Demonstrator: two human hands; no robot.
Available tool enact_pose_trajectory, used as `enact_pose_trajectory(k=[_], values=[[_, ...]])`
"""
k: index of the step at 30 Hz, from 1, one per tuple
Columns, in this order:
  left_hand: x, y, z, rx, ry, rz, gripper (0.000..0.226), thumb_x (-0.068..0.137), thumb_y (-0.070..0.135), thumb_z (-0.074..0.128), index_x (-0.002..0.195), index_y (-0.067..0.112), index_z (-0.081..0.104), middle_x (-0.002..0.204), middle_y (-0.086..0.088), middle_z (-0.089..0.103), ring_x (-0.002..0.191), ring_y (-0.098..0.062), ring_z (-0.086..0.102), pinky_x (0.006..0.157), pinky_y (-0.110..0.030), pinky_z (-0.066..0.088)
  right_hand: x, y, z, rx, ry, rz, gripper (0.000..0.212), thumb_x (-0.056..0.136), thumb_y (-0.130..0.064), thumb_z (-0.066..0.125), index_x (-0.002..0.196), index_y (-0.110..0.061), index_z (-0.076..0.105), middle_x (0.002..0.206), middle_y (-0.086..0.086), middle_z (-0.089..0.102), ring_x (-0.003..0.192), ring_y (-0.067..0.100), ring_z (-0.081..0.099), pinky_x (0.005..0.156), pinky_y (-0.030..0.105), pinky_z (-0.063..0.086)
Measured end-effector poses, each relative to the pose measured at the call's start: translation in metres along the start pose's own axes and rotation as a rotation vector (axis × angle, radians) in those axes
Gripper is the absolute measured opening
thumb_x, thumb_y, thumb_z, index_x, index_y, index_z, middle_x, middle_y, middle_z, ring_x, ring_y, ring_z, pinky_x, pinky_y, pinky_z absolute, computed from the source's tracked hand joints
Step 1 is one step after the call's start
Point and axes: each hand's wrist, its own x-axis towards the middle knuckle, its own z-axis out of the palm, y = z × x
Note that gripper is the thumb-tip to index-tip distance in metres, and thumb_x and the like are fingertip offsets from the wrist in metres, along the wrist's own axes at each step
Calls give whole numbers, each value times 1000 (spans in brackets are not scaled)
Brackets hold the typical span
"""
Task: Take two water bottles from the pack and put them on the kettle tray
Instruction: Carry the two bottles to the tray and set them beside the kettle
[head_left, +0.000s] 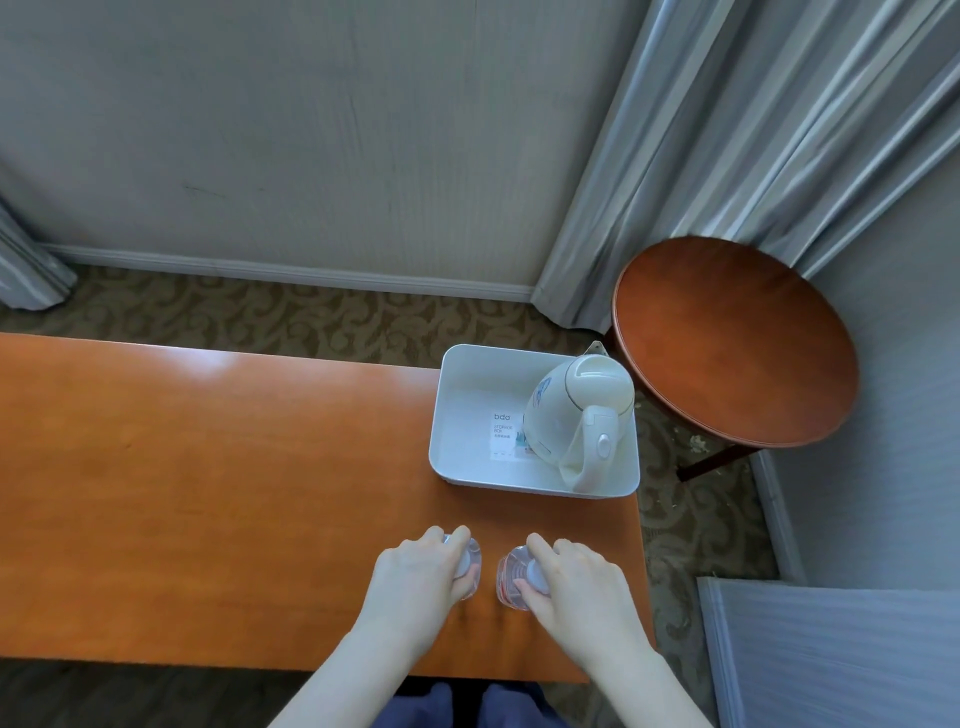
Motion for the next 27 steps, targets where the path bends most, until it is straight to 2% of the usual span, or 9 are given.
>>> enact_pose_trajectory(k=[2, 6, 8, 11, 14, 19, 23, 25, 27], values=[[4, 5, -12, -17, -59, 6, 33, 95, 50, 35, 110, 24, 49, 93, 1, 58, 85, -25, 61, 64, -29, 40, 2, 0, -7, -13, 11, -22, 29, 88, -51, 44, 104, -27, 47, 88, -1, 62, 81, 24, 61, 63, 33, 44], [19, 8, -55, -22, -2, 27, 30, 92, 51, 39, 105, 25, 48, 93, 1, 60, 86, -26, 60, 63, -31, 39, 10, -11, -50, -41, 32, 5, 24, 85, -50, 48, 86, -28, 39, 81, -1, 63, 81, 27, 61, 58, 31, 36], [32, 9, -78, -31, 27, 29, 31, 91, 52, 42, 101, 24, 48, 91, 0, 61, 86, -29, 59, 63, -31, 36, 21, -16, -73, -41, 70, -1, 28, 83, -49, 49, 80, -26, 34, 80, 0, 64, 81, 30, 61, 57, 33, 37], [56, 8, -107, -91, 98, 34, 30, 88, 49, 48, 98, 21, 53, 87, -4, 62, 85, -33, 59, 63, -33, 40, 43, -21, -102, -84, 144, -27, 28, 83, -46, 53, 79, -21, 41, 77, 3, 65, 77, 33, 60, 55, 32, 33], [87, 6, -125, -116, 152, 53, 30, 87, 46, 51, 106, 24, 57, 88, -6, 64, 84, -33, 59, 66, -33, 44, 72, -23, -122, -124, 227, -60, 25, 82, -43, 56, 82, -19, 48, 74, 6, 65, 75, 33, 61, 54, 30, 31], [143, 0, -129, -149, 202, 29, 26, 89, 40, 54, 95, 14, 56, 81, -6, 57, 78, -29, 53, 61, -32, 36, 127, -17, -128, -184, 267, -72, 26, 87, -41, 53, 90, -15, 50, 68, 1, 49, 73, 29, 58, 56, 33, 41], [183, -6, -120, -158, 173, 3, 25, 90, 36, 53, 94, 12, 56, 82, -7, 57, 76, -28, 50, 58, -30, 33, 171, -5, -118, -198, 237, -21, 26, 89, -36, 53, 95, -11, 50, 80, 10, 61, 80, 33, 60, 57, 34, 37], [200, -7, -114, -149, 166, -12, 23, 90, 35, 53, 94, 12, 55, 81, -5, 54, 73, -25, 47, 53, -27, 29, 189, 0, -111, -193, 212, -3, 26, 90, -35, 52, 95, -10, 50, 87, 13, 64, 83, 35, 60, 58, 35, 38], [213, -7, -108, -139, 142, -33, 22, 91, 33, 52, 97, 12, 55, 82, -5, 51, 74, -24, 45, 56, -28, 30, 205, 5, -105, -195, 199, 9, 26, 90, -34, 52, 96, -9, 50, 89, 14, 64, 84, 36, 60, 58, 35, 37]])
